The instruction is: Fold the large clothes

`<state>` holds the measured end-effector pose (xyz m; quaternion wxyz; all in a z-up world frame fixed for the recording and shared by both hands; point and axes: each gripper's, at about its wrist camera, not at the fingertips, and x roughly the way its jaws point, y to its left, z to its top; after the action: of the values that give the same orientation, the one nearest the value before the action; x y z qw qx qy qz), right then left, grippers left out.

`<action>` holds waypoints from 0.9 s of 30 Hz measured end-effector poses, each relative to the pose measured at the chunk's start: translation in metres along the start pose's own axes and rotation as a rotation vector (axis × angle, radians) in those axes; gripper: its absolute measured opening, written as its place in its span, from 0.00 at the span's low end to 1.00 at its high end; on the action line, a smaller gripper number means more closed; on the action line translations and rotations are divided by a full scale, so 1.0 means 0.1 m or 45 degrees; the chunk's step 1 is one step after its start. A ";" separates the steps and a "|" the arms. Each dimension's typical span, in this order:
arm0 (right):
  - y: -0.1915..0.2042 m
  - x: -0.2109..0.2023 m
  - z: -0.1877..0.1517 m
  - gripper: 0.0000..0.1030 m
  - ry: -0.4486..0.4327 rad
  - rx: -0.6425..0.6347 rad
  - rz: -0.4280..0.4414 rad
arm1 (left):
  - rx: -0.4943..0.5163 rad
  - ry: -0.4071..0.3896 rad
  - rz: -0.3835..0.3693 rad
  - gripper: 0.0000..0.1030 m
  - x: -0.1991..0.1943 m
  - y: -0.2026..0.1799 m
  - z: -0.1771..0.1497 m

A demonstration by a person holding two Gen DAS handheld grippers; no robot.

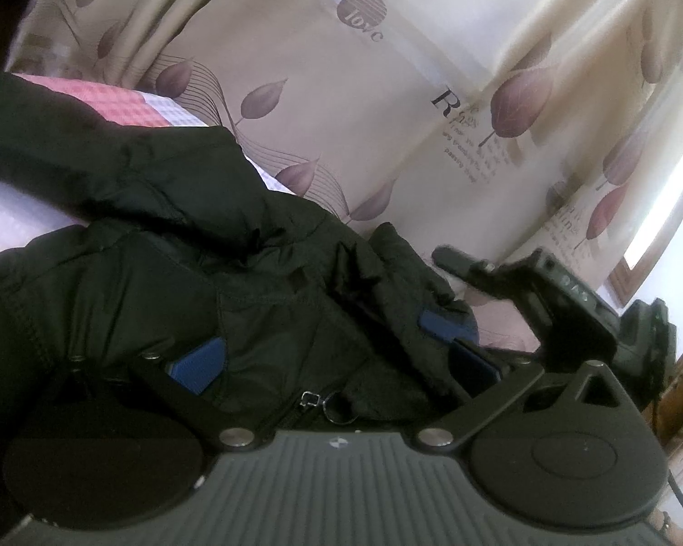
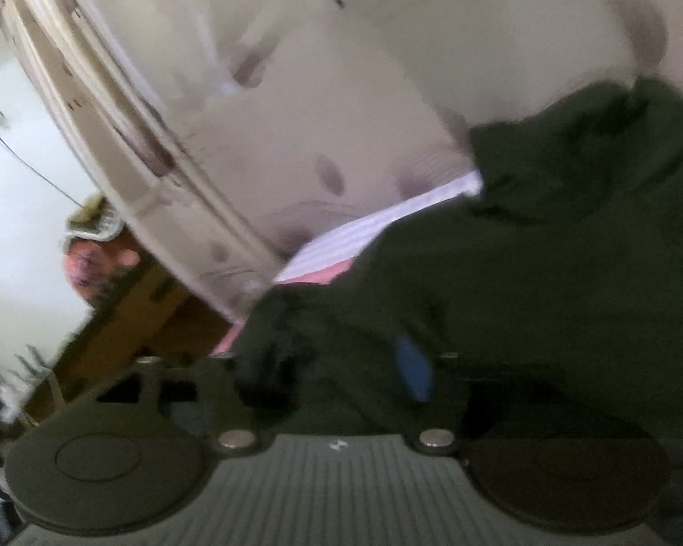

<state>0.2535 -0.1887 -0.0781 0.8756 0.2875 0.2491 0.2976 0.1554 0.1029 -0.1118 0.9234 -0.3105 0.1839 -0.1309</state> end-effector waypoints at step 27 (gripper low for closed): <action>0.58 -0.51 -0.47 0.24 0.021 -0.168 -0.114 | -0.677 -0.217 0.331 0.93 -1.39 1.72 1.15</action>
<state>0.1671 -0.1681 -0.0600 0.9030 0.2155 0.2486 0.2764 0.1005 0.3454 -0.0978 0.8309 -0.5249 0.1719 0.0674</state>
